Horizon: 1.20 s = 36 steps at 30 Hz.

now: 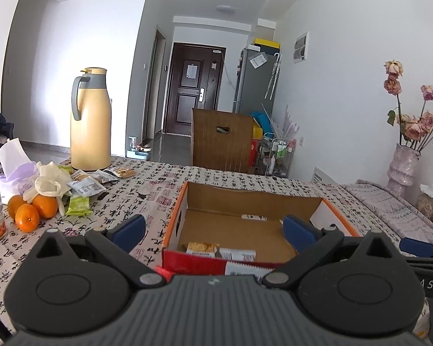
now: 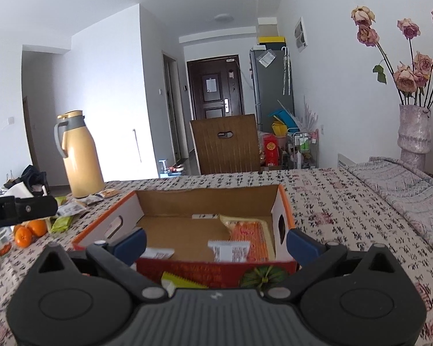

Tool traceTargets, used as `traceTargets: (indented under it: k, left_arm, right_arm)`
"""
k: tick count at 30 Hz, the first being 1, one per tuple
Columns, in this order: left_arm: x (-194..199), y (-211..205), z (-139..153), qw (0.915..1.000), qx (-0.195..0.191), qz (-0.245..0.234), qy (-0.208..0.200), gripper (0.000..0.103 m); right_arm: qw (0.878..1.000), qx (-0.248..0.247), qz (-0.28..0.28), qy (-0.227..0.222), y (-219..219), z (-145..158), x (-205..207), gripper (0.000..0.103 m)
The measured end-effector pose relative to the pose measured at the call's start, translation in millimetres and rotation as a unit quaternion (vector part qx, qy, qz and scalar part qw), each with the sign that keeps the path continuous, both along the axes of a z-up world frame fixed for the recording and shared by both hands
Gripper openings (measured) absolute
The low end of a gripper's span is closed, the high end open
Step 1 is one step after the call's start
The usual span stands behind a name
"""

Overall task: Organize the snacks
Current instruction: 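Move both tools back toward the snack pile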

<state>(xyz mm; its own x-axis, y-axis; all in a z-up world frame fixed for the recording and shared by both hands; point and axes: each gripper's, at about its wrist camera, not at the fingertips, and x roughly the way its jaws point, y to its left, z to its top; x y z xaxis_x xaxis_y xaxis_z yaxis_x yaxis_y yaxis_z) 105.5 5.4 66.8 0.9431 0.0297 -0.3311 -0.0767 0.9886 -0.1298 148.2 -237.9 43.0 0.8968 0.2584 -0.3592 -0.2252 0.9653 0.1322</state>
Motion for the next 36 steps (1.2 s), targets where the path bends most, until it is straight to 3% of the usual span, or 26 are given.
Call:
traceTargets:
  k: [15, 22, 36]
  left_arm:
    - [-46.1, 8.5, -35.5, 0.9990, 0.017, -0.024, 0.033, 0.103]
    - [-66.0, 20.2, -58.2, 0.9983, 0.017, -0.011, 0.054, 0.103]
    - [-68.9, 23.8, -69.0, 0.9975, 0.010, -0.009, 0.070, 0.103]
  right_arm:
    - [0.999, -0.008, 0.004, 0.038, -5.5, -27.3, -44.3, 0.103]
    - [0.999, -0.016, 0.000, 0.051, -12.5, -40.1, -63.9, 0.103]
    - [0.996, -0.019, -0.014, 0.081, -22.1, -57.7, -74.5, 0.103]
